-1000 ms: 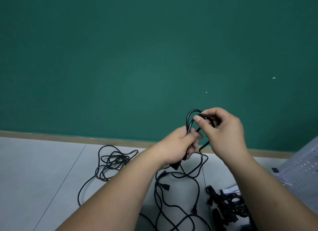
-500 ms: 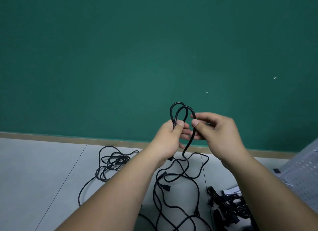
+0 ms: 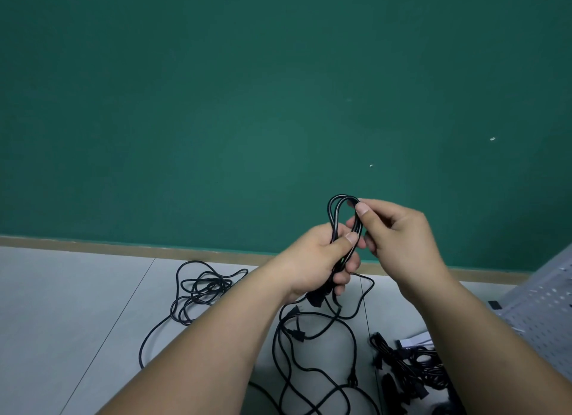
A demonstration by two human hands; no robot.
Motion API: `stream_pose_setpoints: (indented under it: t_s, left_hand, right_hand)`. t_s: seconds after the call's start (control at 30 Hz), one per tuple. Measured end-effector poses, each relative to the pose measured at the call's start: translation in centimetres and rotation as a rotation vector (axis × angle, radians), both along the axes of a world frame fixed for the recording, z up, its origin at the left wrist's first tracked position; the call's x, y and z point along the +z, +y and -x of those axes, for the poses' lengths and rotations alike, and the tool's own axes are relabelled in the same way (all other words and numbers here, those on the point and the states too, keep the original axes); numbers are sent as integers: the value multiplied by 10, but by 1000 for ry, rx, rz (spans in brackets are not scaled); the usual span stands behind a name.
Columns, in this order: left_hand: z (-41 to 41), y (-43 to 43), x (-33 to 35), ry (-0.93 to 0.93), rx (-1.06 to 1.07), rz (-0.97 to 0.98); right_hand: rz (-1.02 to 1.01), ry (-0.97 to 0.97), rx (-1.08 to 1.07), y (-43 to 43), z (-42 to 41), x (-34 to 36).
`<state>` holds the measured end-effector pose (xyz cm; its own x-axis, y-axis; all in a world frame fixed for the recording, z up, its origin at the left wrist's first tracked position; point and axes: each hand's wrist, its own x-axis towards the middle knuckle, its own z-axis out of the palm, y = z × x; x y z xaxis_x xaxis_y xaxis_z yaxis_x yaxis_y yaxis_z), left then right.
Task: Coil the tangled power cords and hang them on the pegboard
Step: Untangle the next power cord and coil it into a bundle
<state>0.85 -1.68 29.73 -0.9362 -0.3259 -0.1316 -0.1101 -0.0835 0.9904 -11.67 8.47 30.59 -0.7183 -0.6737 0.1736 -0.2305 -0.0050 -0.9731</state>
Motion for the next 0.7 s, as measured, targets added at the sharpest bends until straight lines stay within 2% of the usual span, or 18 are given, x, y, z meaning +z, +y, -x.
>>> stream_pose_setpoints:
  t_s: [0.17,0.23,0.33,0.4,0.5,0.7]
  left_hand:
    - [-2,-1,5,11,-82,80]
    - [0,-1,3,-12,-68,140]
    - [4,1,-5,-66,35,182]
    - [5,2,-8,-78,105,154]
    - [6,3,-6,-31,193,74]
    - [6,-9,4,165,431,-131]
  right_hand:
    - [33,-202,76,0,3,3]
    - [29,-196,57,-1,5,2]
    - [-4,-69,8,-1,7,-1]
    - [-14,-30,-4,-2,8,-2]
    - [-62,-75,23,-3,11,-6]
    - [-337,-159,356,-3,7,-22]
